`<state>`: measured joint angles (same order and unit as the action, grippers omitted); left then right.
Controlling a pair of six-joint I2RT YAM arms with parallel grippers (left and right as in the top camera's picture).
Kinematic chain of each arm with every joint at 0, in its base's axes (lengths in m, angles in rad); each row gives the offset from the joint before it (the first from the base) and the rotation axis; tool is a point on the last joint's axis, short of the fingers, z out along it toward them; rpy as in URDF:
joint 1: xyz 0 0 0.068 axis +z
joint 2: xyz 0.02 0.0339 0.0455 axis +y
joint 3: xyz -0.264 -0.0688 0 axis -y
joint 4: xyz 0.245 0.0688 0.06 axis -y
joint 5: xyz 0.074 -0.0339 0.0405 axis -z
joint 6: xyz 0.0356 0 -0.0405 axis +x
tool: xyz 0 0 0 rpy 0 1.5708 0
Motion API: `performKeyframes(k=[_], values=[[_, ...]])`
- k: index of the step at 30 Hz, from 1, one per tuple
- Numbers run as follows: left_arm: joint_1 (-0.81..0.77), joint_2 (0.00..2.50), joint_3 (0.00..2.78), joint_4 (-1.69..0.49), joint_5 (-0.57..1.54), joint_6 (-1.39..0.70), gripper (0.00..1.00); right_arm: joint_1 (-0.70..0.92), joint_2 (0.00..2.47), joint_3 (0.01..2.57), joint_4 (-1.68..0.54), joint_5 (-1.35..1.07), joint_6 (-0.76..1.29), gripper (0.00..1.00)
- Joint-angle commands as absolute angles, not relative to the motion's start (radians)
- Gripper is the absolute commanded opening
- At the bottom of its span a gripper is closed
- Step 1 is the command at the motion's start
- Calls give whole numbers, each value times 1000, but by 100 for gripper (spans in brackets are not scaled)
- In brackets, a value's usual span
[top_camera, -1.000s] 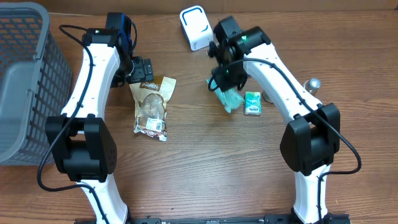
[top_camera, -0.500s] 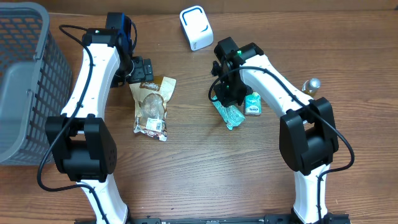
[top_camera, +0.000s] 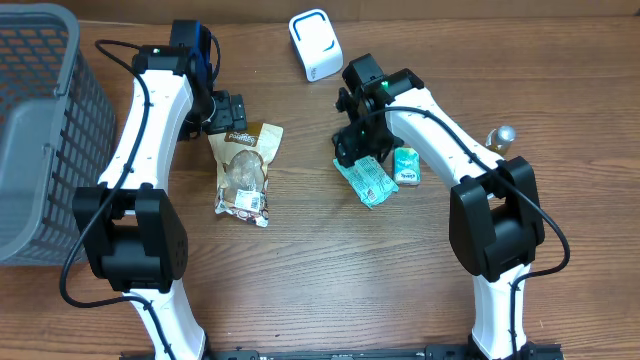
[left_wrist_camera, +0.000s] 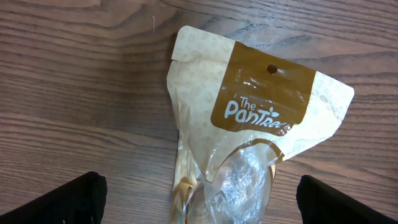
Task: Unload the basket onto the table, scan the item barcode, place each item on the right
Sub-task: 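Lower the teal bag back to the table right of center and release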
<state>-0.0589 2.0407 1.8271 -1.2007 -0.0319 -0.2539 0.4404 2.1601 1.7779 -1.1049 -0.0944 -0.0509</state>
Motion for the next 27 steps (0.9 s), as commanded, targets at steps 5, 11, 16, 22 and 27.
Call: performKeyframes(k=[5, 11, 16, 22, 27], values=[[-62, 2042, 1841, -1200, -40, -239, 100, 477, 2160, 1778, -1075, -305, -48, 19], [-62, 2042, 1841, -1200, -40, -239, 100, 530, 2160, 1699, -984, -303, -48, 4], [-62, 2042, 1841, -1200, -40, -239, 100, 543, 2161, 1605, -923, -163, -47, 4], [-62, 2041, 1841, -1199, -40, -239, 100, 492, 2161, 1597, -935, 45, 59, 4], [-62, 2042, 1841, -1199, -40, -239, 99, 481, 2160, 1621, -936, -158, 60, 19]])
